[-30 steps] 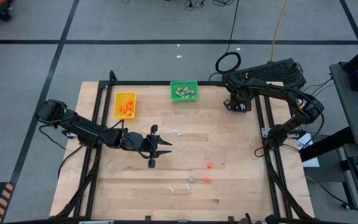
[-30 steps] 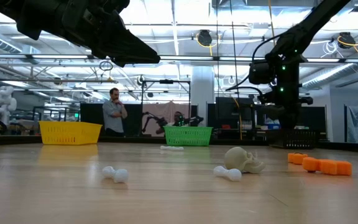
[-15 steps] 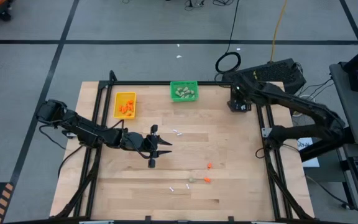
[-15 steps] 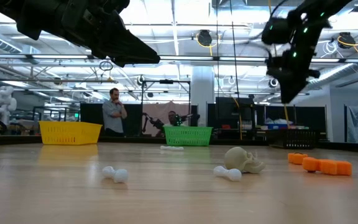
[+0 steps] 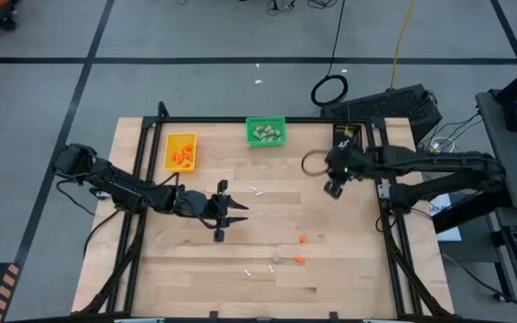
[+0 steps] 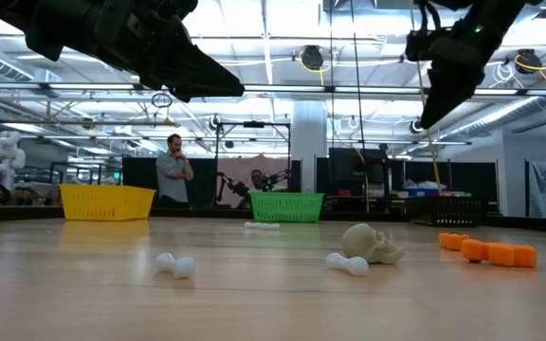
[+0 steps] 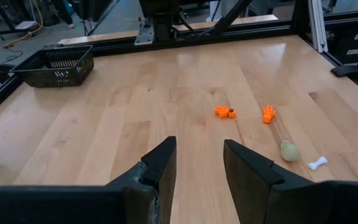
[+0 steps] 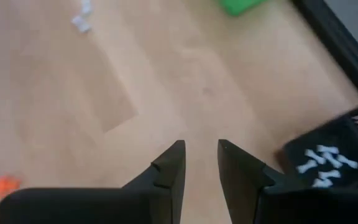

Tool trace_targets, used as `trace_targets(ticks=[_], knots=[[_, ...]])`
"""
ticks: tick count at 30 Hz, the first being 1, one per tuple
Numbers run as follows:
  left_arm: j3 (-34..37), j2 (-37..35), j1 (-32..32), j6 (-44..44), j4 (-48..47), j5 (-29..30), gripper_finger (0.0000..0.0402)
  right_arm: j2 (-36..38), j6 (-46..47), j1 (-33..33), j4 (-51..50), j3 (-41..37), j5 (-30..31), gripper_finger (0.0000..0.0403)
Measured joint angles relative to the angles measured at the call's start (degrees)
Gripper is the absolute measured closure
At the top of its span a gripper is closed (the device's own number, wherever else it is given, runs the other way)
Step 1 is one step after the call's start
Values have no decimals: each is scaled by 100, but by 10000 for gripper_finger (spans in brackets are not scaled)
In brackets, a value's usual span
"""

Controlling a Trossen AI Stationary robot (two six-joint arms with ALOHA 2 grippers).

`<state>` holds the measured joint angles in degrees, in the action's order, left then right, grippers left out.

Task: Sort Halloween decoration
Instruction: Put the orange skeleton toy into the yellow bin

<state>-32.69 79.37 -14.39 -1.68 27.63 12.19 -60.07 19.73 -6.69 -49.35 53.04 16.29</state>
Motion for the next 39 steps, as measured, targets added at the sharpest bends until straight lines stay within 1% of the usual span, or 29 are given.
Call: trace_targets(ticks=[5, 8, 12, 16, 19, 24, 26, 30, 34, 39], knots=[[0, 0, 0, 0, -1, 0, 269, -183, -125, 885, 6, -32, -20, 321], [0, 0, 0, -1, -3, 0, 269, -320, -332, 1351, 259, -241, -268, 321], [0, 0, 0, -1, -3, 0, 269, -579, -602, 1862, 1132, -657, -602, 321], [0, 0, 0, -1, -3, 0, 269, -1000, -1126, 2249, 2077, -936, -1053, 319], [0, 0, 0, -1, -3, 2, 269, -1385, -1527, 2497, 2524, -955, -1060, 308], [0, 0, 0, -1, -5, 2, 269, -1984, -1915, 2678, 3200, -955, -1061, 266], [0, 0, 0, -1, -8, 1, 269, -2208, -2002, 2710, 3297, -956, -1077, 248], [0, 0, 0, -1, -15, 1, 269, -2523, -2107, 2707, 3499, -960, -1495, 219], [0, 0, 0, -1, -16, 0, 269, -2679, -2109, 2707, 3566, -960, -1635, 203], [0, 0, 0, -3, -14, 1, 269, -2697, -2226, 2707, 3598, -960, -1637, 198]])
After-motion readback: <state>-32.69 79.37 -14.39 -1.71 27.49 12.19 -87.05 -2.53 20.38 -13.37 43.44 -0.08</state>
